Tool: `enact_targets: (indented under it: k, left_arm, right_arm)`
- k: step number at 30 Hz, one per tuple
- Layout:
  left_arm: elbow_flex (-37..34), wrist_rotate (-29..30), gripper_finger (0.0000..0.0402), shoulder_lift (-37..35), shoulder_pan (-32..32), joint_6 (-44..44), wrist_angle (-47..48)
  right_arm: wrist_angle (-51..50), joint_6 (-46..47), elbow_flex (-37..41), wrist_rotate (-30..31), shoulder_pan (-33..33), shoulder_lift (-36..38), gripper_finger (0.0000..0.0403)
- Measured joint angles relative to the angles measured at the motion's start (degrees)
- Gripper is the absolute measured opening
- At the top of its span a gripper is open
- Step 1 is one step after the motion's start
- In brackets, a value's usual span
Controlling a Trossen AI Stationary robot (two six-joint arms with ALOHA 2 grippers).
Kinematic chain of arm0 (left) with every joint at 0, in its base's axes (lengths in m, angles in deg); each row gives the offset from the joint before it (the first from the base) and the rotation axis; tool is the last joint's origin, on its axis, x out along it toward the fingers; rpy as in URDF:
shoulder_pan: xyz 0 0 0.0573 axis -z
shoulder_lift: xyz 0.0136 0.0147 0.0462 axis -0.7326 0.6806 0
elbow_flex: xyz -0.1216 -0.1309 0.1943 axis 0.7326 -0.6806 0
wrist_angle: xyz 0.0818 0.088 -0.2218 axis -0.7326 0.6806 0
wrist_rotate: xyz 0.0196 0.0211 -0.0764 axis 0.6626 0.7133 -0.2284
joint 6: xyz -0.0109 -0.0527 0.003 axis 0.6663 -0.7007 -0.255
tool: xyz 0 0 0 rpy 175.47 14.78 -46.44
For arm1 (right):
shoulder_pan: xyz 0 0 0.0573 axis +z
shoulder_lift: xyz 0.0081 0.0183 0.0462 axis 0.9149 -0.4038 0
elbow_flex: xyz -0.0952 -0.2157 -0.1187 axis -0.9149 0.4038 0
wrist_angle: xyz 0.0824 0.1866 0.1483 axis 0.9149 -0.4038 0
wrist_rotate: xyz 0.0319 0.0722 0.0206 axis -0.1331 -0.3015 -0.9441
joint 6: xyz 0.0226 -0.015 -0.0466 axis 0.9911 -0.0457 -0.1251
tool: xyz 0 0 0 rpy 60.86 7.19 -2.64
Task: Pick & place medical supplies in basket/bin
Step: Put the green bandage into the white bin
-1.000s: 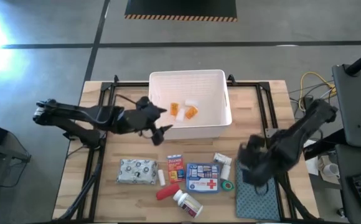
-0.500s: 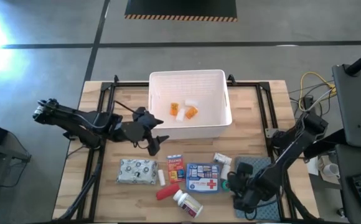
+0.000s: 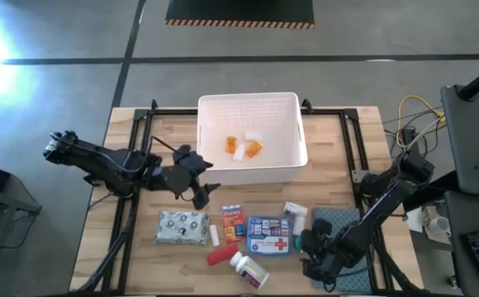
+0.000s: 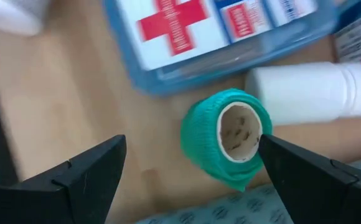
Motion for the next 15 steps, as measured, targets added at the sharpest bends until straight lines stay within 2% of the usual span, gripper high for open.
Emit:
enact_targets:
  k: [10,15]
  left_arm:
    - [0.0,-0.02,0.0306,-0.02,0.0,-0.15,0.55]
    - [0.0,-0.02,0.0306,-0.03,0.0,-0.16,0.55]
  right_arm:
    - [-5.88,0.29,-2.6,-0.48,0.24,0.22,0.0359]
    - [-6.77,-0.81,-1.39,0.29,0.28,0.09,0.0359]
